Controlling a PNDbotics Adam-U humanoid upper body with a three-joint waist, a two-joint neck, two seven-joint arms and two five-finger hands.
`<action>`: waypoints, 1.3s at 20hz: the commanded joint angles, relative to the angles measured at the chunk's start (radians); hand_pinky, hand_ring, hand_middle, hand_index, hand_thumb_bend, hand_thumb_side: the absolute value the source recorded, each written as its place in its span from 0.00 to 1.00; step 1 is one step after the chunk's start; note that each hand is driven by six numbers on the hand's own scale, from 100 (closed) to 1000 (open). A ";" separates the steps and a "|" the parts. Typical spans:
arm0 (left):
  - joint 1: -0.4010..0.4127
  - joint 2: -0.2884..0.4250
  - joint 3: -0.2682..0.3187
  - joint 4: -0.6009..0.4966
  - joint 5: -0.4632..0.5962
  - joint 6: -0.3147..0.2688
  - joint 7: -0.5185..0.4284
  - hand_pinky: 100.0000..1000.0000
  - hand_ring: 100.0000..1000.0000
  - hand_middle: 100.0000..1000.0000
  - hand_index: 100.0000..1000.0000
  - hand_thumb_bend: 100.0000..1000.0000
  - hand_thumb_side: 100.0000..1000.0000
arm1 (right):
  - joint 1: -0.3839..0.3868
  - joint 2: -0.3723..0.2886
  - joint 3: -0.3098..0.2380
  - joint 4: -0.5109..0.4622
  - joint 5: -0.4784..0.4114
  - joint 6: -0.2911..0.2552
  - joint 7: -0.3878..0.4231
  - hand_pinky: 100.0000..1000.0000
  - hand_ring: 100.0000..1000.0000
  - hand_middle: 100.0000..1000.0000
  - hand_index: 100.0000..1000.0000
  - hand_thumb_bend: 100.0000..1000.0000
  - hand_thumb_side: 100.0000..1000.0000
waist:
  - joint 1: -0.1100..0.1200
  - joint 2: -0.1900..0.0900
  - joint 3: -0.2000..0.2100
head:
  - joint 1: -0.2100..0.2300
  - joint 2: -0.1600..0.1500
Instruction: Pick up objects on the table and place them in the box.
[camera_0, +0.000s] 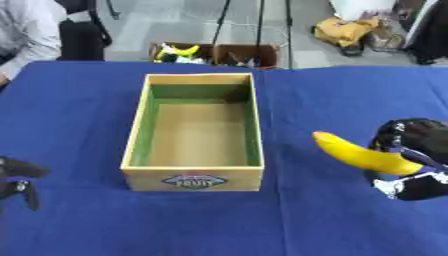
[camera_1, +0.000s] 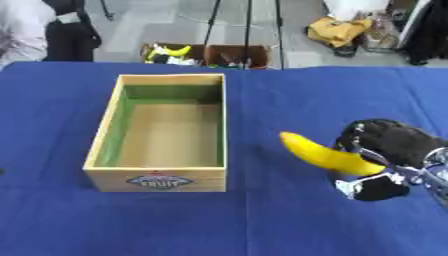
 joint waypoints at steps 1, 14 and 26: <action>0.000 0.012 -0.004 -0.019 0.000 0.000 -0.004 0.16 0.54 0.43 0.53 0.00 0.94 | -0.025 -0.044 -0.009 -0.024 0.006 0.000 -0.011 0.76 0.80 0.48 0.60 0.00 0.62 | -0.001 -0.022 0.001 | -0.002 -0.012; -0.001 0.016 -0.007 -0.019 0.003 0.001 -0.009 0.16 0.54 0.43 0.53 0.00 0.94 | -0.119 -0.056 0.005 -0.021 0.002 -0.021 -0.035 0.76 0.80 0.47 0.60 0.00 0.66 | -0.009 -0.027 0.021 | -0.006 -0.012; 0.000 0.020 -0.011 -0.019 0.005 0.003 -0.014 0.16 0.54 0.43 0.53 0.00 0.94 | -0.266 -0.035 0.020 0.035 -0.031 -0.034 -0.027 0.76 0.80 0.46 0.59 0.00 0.69 | -0.020 -0.033 0.033 | -0.013 -0.009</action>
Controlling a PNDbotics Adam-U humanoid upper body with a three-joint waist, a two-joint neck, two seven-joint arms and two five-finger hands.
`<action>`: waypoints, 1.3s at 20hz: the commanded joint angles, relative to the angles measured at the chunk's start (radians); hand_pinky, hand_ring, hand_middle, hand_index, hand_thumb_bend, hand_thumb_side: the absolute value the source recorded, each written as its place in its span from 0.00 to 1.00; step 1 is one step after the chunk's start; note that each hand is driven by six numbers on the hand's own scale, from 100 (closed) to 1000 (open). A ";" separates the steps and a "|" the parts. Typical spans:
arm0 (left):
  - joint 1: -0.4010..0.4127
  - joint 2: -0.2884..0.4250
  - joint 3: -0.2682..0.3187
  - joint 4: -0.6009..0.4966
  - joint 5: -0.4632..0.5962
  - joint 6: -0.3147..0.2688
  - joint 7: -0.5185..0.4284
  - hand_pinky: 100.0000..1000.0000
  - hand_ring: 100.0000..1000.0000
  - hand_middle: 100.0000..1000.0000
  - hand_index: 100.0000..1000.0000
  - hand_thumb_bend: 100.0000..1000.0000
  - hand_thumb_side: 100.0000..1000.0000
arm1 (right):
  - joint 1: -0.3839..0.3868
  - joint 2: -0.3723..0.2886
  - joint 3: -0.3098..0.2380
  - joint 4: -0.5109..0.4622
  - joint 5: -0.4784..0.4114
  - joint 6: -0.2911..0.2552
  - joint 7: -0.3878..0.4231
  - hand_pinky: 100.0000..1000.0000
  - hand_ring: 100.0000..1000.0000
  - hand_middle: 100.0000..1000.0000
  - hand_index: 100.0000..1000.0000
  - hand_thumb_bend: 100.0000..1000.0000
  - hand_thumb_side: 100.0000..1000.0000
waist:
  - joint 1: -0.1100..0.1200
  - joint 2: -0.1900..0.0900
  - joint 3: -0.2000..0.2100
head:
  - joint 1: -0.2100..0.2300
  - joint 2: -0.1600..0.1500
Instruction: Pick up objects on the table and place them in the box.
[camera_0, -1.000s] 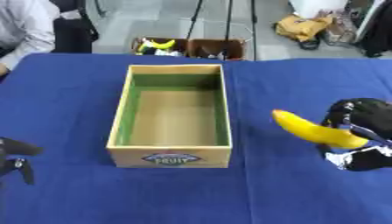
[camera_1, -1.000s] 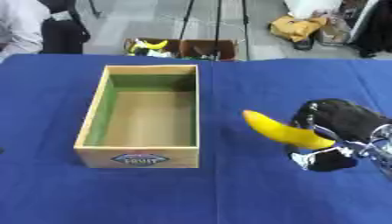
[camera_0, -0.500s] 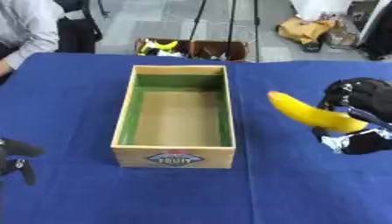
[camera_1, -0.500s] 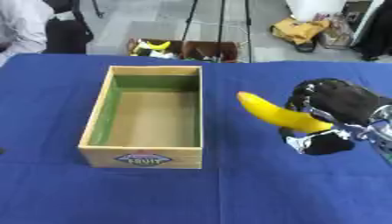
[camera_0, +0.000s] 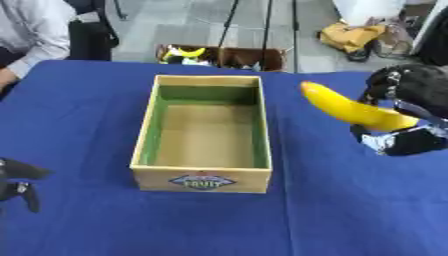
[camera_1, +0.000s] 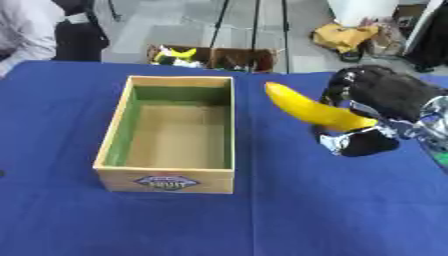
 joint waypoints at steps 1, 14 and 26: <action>0.000 0.019 -0.004 -0.019 0.004 0.000 -0.004 0.16 0.54 0.43 0.53 0.00 0.94 | -0.046 -0.016 -0.004 0.015 -0.014 -0.006 0.005 0.76 0.80 0.46 0.59 0.00 0.70 | -0.002 -0.021 0.003 | -0.004 -0.008; 0.002 0.023 -0.008 -0.019 0.004 0.005 -0.011 0.16 0.55 0.43 0.53 0.00 0.94 | -0.235 0.059 0.051 0.105 0.009 -0.017 0.039 0.77 0.81 0.46 0.59 0.00 0.72 | -0.018 -0.026 0.025 | -0.015 -0.005; -0.001 0.022 -0.013 -0.019 0.006 0.005 -0.019 0.16 0.55 0.43 0.53 0.00 0.95 | -0.384 0.177 0.076 0.249 0.031 -0.022 0.074 0.77 0.80 0.45 0.58 0.00 0.71 | -0.028 -0.019 0.054 | -0.038 -0.010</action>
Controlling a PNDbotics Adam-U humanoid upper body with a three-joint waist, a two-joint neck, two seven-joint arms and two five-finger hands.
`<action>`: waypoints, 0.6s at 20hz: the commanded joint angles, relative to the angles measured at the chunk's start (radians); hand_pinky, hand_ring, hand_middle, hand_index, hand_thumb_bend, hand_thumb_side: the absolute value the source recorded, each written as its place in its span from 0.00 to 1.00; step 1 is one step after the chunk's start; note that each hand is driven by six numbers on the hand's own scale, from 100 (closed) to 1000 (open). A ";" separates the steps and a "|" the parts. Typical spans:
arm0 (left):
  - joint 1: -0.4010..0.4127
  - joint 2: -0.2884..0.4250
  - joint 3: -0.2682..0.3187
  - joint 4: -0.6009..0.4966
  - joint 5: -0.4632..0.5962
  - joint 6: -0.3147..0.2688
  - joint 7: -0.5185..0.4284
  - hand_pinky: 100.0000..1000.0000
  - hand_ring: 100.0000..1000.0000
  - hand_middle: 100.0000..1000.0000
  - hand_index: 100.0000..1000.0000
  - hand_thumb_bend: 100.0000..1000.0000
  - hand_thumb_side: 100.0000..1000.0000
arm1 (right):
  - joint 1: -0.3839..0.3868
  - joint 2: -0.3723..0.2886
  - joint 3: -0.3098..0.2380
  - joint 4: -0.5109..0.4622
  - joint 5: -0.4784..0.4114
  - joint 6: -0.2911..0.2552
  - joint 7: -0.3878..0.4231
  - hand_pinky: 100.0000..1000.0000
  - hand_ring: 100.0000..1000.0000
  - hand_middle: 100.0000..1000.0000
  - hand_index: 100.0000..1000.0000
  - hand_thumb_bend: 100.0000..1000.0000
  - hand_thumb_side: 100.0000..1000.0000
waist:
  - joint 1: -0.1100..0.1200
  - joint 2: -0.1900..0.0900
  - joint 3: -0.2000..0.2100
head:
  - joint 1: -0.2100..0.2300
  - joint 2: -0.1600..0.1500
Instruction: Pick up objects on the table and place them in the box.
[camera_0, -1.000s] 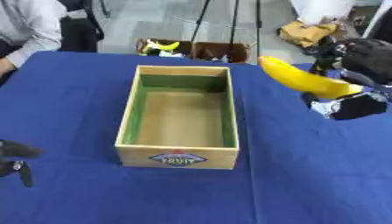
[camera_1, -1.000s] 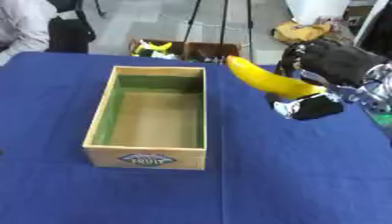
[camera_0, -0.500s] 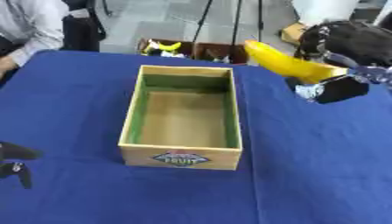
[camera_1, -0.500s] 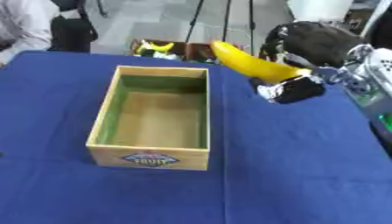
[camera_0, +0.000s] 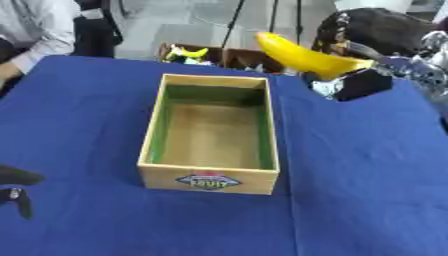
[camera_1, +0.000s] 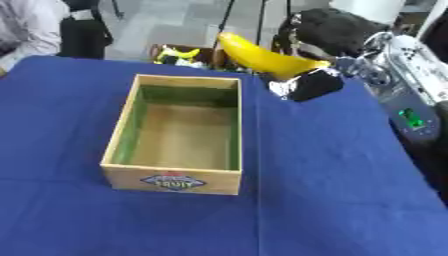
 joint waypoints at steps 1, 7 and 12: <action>-0.006 0.014 -0.002 -0.019 0.003 0.000 -0.006 0.16 0.55 0.43 0.53 0.00 0.95 | -0.044 0.018 -0.008 0.044 0.018 0.002 0.005 0.77 0.80 0.44 0.58 0.00 0.71 | 0.002 -0.014 0.006 | -0.010 -0.011; -0.011 0.009 -0.006 -0.019 0.005 -0.002 -0.010 0.16 0.55 0.43 0.53 0.00 0.95 | -0.094 0.102 -0.013 0.148 0.059 0.011 0.002 0.77 0.79 0.43 0.58 0.00 0.69 | 0.001 -0.005 0.024 | -0.022 -0.019; -0.014 0.005 -0.008 -0.019 0.005 -0.003 -0.013 0.16 0.55 0.43 0.53 0.00 0.95 | -0.127 0.163 -0.027 0.227 0.105 0.017 -0.007 0.77 0.79 0.43 0.58 0.00 0.67 | 0.000 0.003 0.038 | -0.031 -0.024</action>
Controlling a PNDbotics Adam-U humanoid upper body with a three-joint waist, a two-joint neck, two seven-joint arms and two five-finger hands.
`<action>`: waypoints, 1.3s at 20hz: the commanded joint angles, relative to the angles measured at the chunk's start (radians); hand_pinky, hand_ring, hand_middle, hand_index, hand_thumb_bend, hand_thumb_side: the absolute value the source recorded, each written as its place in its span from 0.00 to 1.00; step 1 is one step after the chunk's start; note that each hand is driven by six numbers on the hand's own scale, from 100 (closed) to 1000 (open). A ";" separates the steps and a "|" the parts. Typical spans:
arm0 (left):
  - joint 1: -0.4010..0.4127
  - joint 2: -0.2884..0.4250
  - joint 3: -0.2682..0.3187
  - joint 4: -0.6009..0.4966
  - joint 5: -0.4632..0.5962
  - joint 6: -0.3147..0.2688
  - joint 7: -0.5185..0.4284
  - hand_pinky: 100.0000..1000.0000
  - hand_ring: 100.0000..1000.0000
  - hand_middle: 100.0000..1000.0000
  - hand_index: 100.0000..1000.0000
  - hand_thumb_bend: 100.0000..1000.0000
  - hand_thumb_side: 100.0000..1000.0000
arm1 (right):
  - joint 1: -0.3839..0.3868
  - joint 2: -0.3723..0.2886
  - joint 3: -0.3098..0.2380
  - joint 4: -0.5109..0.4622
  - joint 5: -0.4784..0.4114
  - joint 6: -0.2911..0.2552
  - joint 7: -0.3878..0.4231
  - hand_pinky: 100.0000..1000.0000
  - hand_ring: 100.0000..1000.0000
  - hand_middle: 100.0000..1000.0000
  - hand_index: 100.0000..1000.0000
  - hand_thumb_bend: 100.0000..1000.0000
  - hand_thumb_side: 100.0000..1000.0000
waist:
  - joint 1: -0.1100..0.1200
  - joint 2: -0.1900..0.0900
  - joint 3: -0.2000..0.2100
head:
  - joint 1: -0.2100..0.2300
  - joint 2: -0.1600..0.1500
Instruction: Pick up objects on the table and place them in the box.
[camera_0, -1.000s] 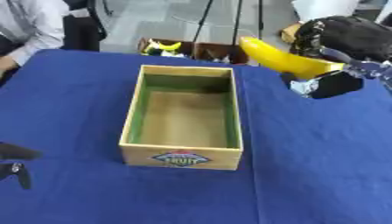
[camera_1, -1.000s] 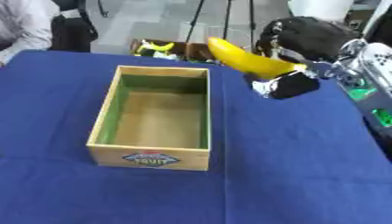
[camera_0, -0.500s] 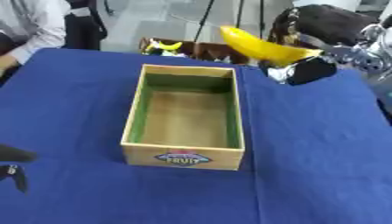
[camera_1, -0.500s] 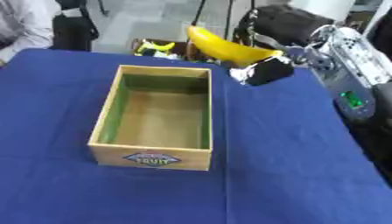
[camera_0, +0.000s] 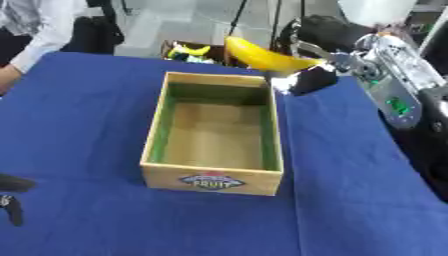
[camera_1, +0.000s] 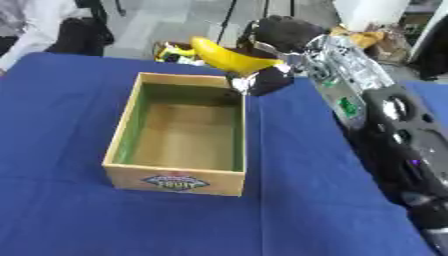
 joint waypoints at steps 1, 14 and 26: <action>-0.008 0.005 -0.002 -0.019 0.004 -0.002 -0.005 0.16 0.55 0.43 0.53 0.00 0.95 | -0.037 0.023 -0.023 0.040 0.037 0.007 -0.008 0.77 0.79 0.43 0.57 0.00 0.67 | 0.004 -0.015 0.003 | -0.007 -0.015; -0.014 -0.001 -0.006 -0.019 0.009 -0.003 -0.010 0.16 0.55 0.43 0.53 0.00 0.95 | -0.055 0.169 -0.041 0.164 0.187 0.024 -0.045 0.76 0.79 0.43 0.57 0.00 0.66 | 0.006 -0.009 0.015 | -0.018 -0.024; -0.022 -0.009 -0.007 -0.019 0.011 -0.007 -0.014 0.17 0.55 0.43 0.53 0.00 0.95 | -0.017 0.255 -0.049 0.218 0.255 0.037 -0.051 0.76 0.78 0.43 0.57 0.00 0.62 | 0.010 0.007 0.025 | -0.028 -0.036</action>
